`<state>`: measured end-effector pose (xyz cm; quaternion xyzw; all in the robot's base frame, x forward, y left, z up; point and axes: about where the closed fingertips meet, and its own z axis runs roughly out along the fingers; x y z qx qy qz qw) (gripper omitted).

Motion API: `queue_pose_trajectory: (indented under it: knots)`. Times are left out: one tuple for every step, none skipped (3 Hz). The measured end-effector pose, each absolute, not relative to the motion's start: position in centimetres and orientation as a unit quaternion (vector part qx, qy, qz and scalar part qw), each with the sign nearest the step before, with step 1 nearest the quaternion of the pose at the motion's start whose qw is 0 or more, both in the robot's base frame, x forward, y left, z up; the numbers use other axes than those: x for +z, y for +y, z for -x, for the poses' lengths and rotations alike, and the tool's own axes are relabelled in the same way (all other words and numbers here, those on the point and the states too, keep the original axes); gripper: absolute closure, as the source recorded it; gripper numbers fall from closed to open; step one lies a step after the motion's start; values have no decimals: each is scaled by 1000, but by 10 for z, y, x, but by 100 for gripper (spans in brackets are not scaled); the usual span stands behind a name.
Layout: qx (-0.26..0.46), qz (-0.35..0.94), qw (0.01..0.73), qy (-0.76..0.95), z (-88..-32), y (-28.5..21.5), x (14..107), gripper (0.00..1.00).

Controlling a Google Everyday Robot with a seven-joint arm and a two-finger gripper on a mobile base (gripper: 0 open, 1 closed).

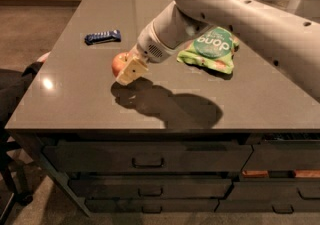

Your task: Move apple near rxbar blueberry

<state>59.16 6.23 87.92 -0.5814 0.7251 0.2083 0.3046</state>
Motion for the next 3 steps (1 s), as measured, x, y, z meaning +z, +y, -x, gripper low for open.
queue_pose_trajectory:
  knots:
    - [205,555,326,737,-602,57,895,100]
    - [205,552,328,739,-603,57,896,100]
    - [207,549,321,744,-602,59,894,100]
